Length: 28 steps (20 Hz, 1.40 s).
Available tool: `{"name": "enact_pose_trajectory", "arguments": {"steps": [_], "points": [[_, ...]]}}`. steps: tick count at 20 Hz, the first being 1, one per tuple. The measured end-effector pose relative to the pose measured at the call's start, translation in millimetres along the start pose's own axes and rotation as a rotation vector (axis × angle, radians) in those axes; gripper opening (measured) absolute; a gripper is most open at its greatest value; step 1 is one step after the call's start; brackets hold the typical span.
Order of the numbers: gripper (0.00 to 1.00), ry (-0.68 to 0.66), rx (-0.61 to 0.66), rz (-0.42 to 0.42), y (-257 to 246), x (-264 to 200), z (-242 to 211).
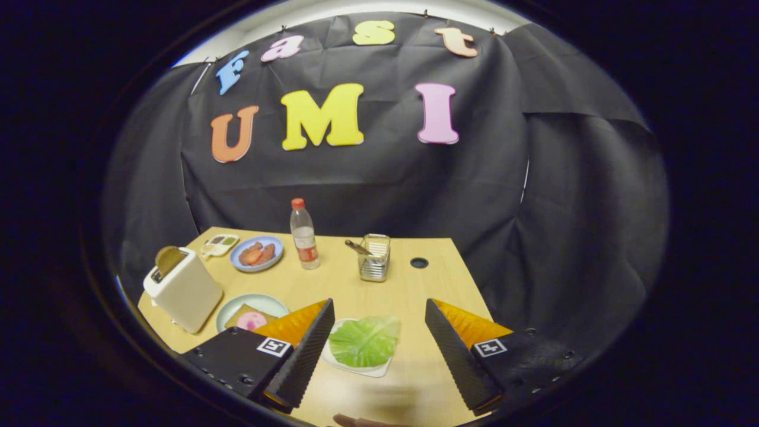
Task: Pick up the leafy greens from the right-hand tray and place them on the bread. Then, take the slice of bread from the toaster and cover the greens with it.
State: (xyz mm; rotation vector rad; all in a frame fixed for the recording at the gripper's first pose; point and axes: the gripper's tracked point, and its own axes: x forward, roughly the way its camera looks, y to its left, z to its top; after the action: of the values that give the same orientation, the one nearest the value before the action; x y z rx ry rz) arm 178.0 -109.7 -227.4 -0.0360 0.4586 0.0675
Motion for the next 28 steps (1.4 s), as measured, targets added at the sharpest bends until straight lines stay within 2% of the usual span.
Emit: {"name": "enact_pose_trajectory", "arguments": {"steps": [4, 8, 10, 13, 14, 15, 18, 24, 26, 28], "points": [[0.95, 0.151, 0.046, 0.037, -11, 64, -35], [0.95, 0.281, 0.066, 0.09, -7, 106, -66], [0.89, 0.335, 0.047, 0.095, -3, 124, -79], [0.88, 0.421, 0.036, 0.106, 2, 138, -97], [0.87, 0.446, 0.038, 0.112, 5, 141, -101], [0.81, 0.468, 0.044, 0.113, 8, 145, -106], [0.8, 0.546, 0.039, 0.106, 10, 151, -119], [0.54, 0.528, 0.011, 0.116, 16, 156, -111], [0.5, 0.534, -0.014, 0.11, 17, 162, -113], [0.39, 0.535, -0.011, 0.104, 17, 162, -111]]}}
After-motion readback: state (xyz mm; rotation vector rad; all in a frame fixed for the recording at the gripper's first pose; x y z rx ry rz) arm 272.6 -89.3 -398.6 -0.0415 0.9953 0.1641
